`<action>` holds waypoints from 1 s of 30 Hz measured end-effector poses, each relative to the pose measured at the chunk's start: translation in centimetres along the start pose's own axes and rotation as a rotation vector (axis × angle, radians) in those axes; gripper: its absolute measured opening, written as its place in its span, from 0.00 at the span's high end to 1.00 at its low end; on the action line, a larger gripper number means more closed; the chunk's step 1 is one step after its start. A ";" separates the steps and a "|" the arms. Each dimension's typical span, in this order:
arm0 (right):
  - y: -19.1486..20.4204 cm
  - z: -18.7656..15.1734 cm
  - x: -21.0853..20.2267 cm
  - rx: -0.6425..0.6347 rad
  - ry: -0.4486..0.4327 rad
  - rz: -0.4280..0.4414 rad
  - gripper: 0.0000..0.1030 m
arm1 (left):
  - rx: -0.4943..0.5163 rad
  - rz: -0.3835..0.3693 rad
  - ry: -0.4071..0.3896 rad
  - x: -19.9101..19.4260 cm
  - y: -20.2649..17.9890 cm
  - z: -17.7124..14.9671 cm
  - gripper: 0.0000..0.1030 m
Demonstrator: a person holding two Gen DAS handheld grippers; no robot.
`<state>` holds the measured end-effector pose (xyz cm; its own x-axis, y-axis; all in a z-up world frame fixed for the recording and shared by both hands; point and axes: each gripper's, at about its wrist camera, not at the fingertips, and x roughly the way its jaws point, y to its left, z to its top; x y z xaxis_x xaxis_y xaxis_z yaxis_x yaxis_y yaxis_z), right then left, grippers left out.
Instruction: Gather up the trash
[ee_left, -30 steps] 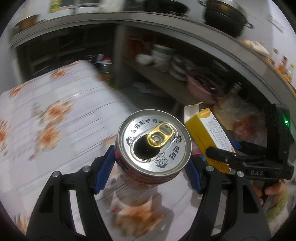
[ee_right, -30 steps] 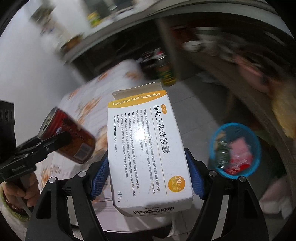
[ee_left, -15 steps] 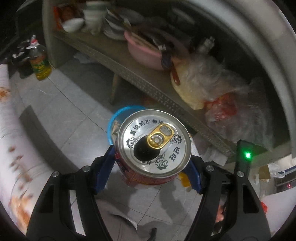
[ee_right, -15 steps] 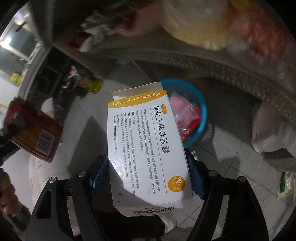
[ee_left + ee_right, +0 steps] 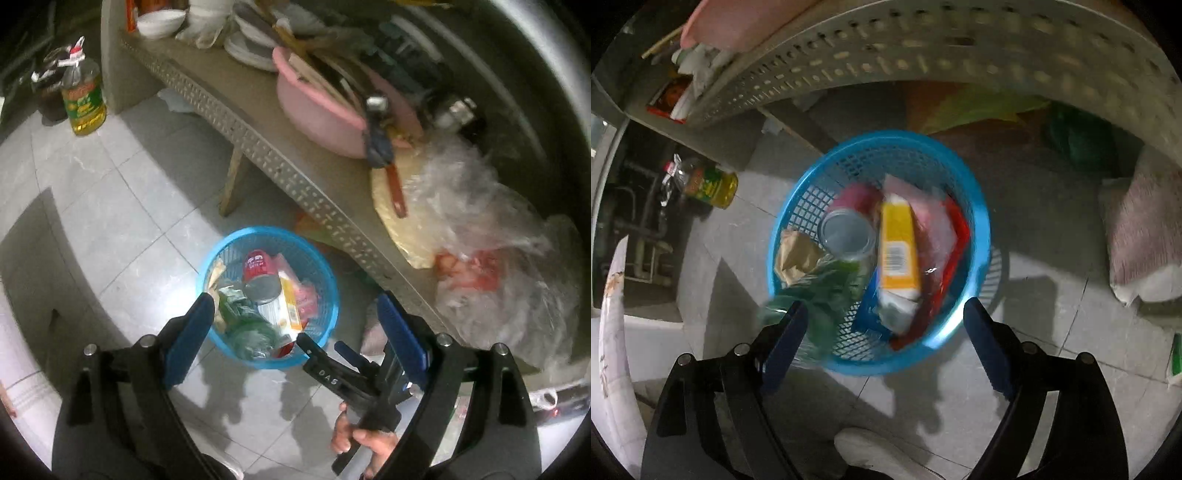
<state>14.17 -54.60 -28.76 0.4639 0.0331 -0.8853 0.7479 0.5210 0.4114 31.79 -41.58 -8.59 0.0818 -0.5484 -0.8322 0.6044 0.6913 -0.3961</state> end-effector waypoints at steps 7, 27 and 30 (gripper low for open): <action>-0.4 -3.4 -5.2 -0.049 -0.062 -0.024 0.19 | 0.020 -0.067 -0.078 -7.4 0.0 -2.8 0.17; 14.4 -16.2 -31.4 -0.675 -0.473 0.113 0.06 | -0.058 0.287 -0.463 -27.5 1.2 -22.8 0.08; 15.6 -18.1 -32.9 -0.720 -0.501 0.075 0.06 | -0.110 0.355 -0.491 -28.7 1.9 -25.2 0.08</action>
<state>1.95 -32.13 2.84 0.7801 -0.2011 -0.5925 0.3045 0.9493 0.0787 10.58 -12.69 4.77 0.6342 -0.4099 -0.6556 0.3899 0.9017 -0.1866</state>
